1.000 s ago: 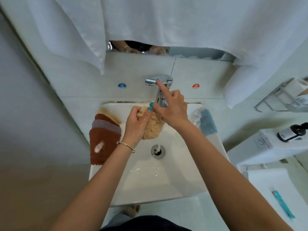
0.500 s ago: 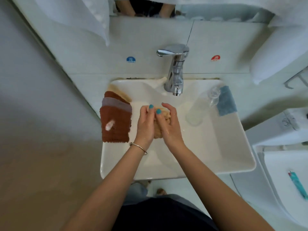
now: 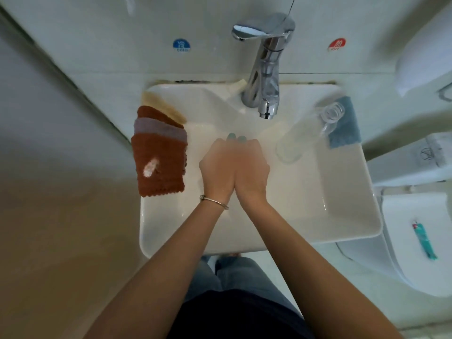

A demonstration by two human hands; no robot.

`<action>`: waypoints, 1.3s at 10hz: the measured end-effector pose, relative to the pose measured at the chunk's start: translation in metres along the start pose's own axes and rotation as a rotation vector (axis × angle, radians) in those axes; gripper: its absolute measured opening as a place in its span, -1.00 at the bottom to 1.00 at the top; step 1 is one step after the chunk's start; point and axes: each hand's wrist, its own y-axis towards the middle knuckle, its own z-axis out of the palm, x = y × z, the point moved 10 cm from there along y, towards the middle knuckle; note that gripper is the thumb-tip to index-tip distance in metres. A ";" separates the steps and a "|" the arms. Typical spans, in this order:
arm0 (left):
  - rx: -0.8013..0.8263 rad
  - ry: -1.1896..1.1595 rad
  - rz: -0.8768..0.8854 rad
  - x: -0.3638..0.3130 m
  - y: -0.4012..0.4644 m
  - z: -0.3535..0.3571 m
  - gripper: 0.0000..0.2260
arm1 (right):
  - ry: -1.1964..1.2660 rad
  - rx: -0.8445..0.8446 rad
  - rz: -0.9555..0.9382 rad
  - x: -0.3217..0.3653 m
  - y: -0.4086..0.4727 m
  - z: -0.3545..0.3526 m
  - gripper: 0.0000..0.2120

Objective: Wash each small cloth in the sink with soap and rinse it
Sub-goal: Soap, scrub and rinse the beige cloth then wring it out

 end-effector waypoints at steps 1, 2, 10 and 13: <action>0.022 -0.044 -0.014 0.000 0.002 0.004 -0.74 | 0.041 0.004 0.012 0.003 0.000 0.000 -0.73; 0.082 0.021 0.053 -0.011 0.003 0.013 -0.75 | 0.104 -0.012 0.002 0.009 0.003 -0.006 -0.70; -0.037 0.219 0.449 -0.034 0.000 0.000 -0.76 | 0.134 -0.072 0.086 0.004 -0.004 -0.010 -0.69; -0.033 0.090 0.305 -0.029 0.006 0.002 -0.62 | 0.043 -0.085 0.026 0.015 -0.004 -0.012 -0.77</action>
